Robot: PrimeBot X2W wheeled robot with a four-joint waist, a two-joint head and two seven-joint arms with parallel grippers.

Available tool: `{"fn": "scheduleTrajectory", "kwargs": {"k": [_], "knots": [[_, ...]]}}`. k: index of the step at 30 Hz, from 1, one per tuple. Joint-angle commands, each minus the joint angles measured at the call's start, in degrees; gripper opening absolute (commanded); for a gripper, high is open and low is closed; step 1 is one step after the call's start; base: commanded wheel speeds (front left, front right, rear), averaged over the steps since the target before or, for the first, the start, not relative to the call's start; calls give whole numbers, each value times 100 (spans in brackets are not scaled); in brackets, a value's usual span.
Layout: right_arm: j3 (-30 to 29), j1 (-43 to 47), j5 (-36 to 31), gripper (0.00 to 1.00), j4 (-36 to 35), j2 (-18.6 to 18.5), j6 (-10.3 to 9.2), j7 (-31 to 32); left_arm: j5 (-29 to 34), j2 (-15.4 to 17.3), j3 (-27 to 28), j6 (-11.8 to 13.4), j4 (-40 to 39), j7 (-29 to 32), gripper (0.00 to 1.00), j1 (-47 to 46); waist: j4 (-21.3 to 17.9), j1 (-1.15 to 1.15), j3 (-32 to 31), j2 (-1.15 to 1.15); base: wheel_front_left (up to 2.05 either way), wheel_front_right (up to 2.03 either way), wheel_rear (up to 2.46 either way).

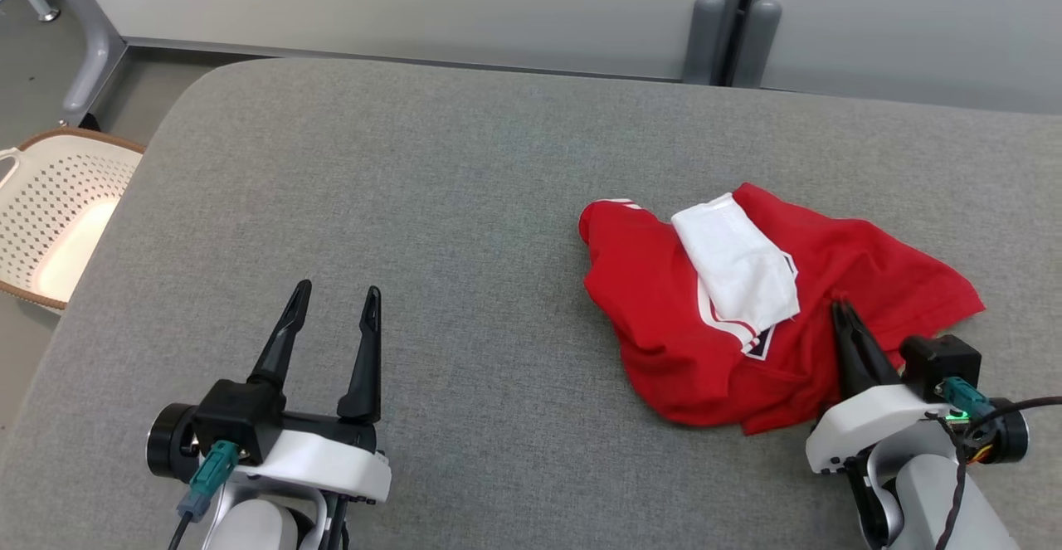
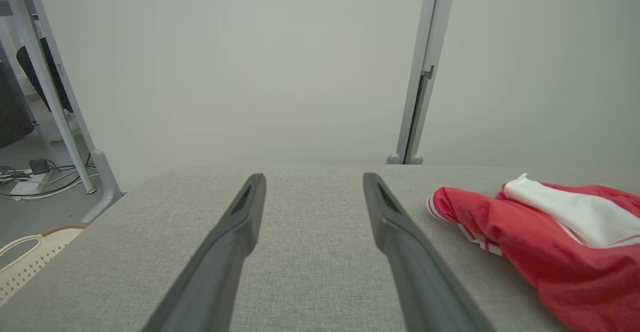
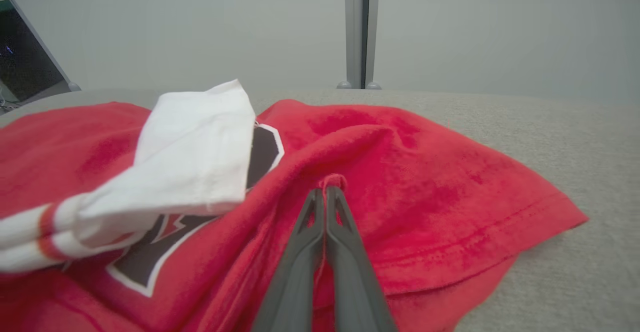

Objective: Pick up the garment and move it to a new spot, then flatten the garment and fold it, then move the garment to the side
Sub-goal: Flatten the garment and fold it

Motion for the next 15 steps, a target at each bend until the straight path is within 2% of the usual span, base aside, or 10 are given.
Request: {"fn": "scheduleTrajectory", "kwargs": {"k": [1, 8, 12, 15], "knots": [[-44, -23, -63, 0, -76, -77, -2, -70, -14, 17, 23, 30, 20, 0, 100, -9, -83, 0, -81, 0, 0, 0, 0], [-383, -251, -361, 0, -911, -540, -2, -148, -77, 19, 6, 64, 11, 0, 100, 114, -389, 0, -424, 0, 0, 0, 0], [-434, -472, -457, 0, -1654, -835, -2, -149, -188, 16, -9, 124, -4, 1, 100, 204, -523, 0, -624, 0, 0, 0, 0], [-371, -370, -472, 0, -2139, -919, -2, 17, -227, 17, -57, 141, 2, 1, 100, 265, -614, 0, -725, 0, 0, 0, 0]]}}
